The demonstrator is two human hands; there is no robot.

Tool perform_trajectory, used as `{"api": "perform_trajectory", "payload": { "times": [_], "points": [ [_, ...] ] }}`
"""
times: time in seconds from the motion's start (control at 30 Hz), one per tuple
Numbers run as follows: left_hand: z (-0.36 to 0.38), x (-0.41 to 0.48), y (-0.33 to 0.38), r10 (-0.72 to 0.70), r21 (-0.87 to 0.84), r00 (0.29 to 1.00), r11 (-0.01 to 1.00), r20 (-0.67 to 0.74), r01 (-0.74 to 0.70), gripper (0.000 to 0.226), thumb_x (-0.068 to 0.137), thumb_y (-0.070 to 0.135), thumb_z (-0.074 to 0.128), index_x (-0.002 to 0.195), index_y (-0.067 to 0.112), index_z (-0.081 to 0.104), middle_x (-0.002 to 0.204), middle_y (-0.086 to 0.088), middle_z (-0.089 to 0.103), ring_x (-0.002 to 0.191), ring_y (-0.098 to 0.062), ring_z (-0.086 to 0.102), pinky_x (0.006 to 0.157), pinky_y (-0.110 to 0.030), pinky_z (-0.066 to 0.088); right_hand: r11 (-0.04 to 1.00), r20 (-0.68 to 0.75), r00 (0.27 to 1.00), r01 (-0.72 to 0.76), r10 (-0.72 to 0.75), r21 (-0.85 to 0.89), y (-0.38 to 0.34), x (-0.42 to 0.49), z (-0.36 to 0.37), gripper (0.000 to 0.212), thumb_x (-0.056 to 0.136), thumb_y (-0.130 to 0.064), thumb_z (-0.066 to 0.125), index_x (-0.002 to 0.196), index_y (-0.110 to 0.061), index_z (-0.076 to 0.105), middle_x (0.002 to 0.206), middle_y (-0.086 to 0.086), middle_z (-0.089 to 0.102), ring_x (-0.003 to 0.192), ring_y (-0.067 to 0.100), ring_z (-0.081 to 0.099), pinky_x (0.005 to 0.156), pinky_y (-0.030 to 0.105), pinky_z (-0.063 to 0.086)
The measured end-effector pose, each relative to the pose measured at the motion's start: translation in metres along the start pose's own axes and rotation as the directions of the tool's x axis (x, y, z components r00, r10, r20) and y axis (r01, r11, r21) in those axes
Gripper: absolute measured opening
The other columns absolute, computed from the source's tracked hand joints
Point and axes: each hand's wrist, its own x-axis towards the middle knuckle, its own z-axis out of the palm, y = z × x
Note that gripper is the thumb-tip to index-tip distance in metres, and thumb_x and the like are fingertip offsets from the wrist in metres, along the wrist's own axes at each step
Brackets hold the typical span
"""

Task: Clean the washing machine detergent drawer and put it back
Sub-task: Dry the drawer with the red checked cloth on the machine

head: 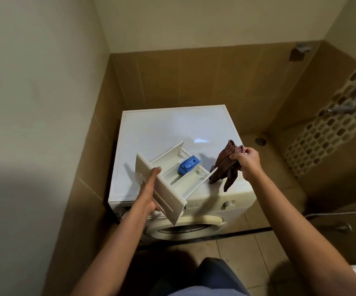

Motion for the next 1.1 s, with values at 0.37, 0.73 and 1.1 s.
{"api": "perform_trajectory", "payload": {
  "times": [0.37,0.73,1.1],
  "points": [
    [0.04,0.044,0.034,-0.004,0.085,1.0,0.996,-0.005,0.004,0.085,0.063,0.057,0.079,0.132,0.019,0.045,0.11,-0.011,0.059,0.097,-0.032,0.057,0.073,-0.047,0.047,0.992,-0.139,0.983,0.122,-0.123,-0.013,-0.013,0.028,-0.003,0.028,0.077,0.007,0.064,0.081,-0.018,0.053,0.08,0.002,0.06,0.08,0.019,0.059,0.078,0.046,0.055],
    [0.055,0.067,0.056,0.026,0.087,1.0,0.996,-0.016,-0.024,0.065,0.072,0.059,0.072,0.118,0.018,0.053,0.097,-0.002,0.06,0.084,-0.021,0.056,0.07,-0.037,0.043,0.988,-0.004,0.988,0.154,-0.154,-0.013,-0.049,0.053,0.017,0.024,0.075,0.004,0.067,0.088,-0.013,0.057,0.082,0.006,0.063,0.081,0.023,0.06,0.074,0.043,0.053],
    [0.061,0.077,0.069,0.088,0.147,0.991,0.987,-0.1,-0.072,0.061,0.082,0.04,0.073,0.128,0.005,0.052,0.115,-0.012,0.063,0.106,-0.03,0.061,0.079,-0.04,0.054,0.987,0.1,0.982,0.158,-0.16,0.028,-0.068,0.058,0.046,0.028,0.073,0.008,0.067,0.091,-0.01,0.057,0.089,0.014,0.065,0.083,0.028,0.063,0.084,0.051,0.054]
  ]
}}
